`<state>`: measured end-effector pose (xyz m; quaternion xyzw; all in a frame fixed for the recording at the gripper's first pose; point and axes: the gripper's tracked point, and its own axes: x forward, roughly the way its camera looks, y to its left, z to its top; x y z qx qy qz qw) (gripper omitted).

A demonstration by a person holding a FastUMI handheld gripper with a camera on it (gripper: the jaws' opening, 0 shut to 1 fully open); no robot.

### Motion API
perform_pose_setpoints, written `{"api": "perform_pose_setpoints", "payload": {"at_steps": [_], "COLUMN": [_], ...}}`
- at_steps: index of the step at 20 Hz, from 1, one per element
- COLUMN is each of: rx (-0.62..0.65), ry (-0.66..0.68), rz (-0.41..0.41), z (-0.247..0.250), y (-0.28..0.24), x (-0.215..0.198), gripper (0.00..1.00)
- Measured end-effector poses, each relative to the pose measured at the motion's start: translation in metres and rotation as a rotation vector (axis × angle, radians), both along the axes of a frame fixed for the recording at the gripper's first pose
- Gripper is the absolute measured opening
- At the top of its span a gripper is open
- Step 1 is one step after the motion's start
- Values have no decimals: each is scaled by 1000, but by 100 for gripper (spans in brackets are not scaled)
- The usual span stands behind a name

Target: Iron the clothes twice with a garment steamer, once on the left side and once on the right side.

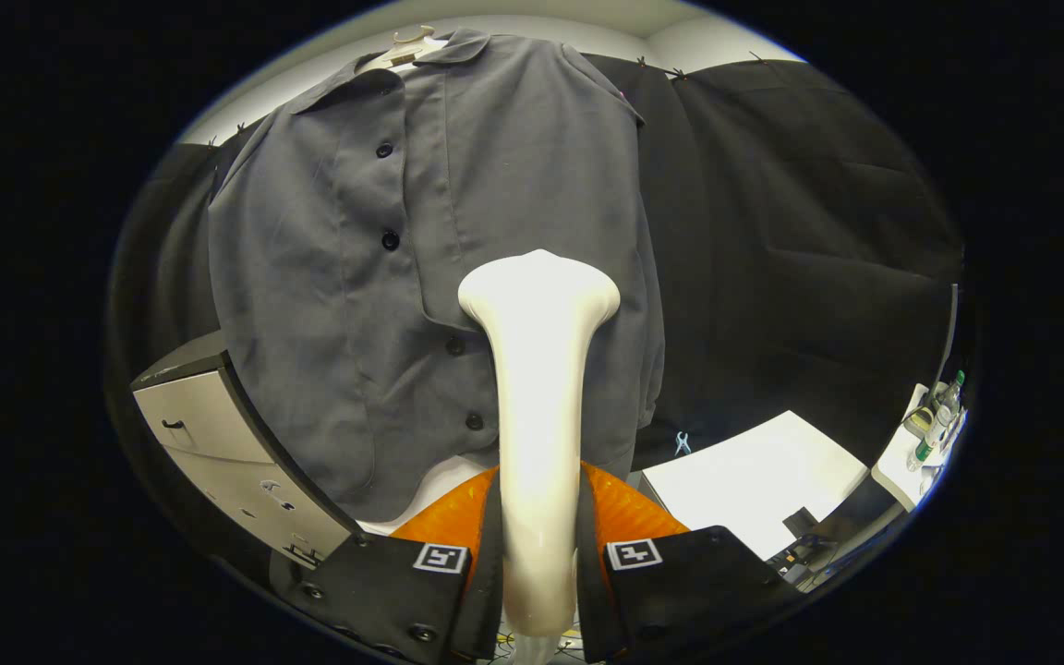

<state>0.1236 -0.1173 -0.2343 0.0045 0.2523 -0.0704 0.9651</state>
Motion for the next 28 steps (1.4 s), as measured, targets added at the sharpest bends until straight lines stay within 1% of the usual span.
{"api": "perform_pose_setpoints", "payload": {"at_steps": [6,10,13,21,24,28], "rx": [-8,0,-23,-26,-45,-68], "ry": [-36,-84,-125,-265,-309,-333], "rz": [-27,-19,1,46,71,118], "z": [9,36,64,145,169,188], "y": [4,16,31,83,100,123], "x": [-12,-27,-38,-60,-72,-88], "gripper": [41,41,41,41,41,41]}}
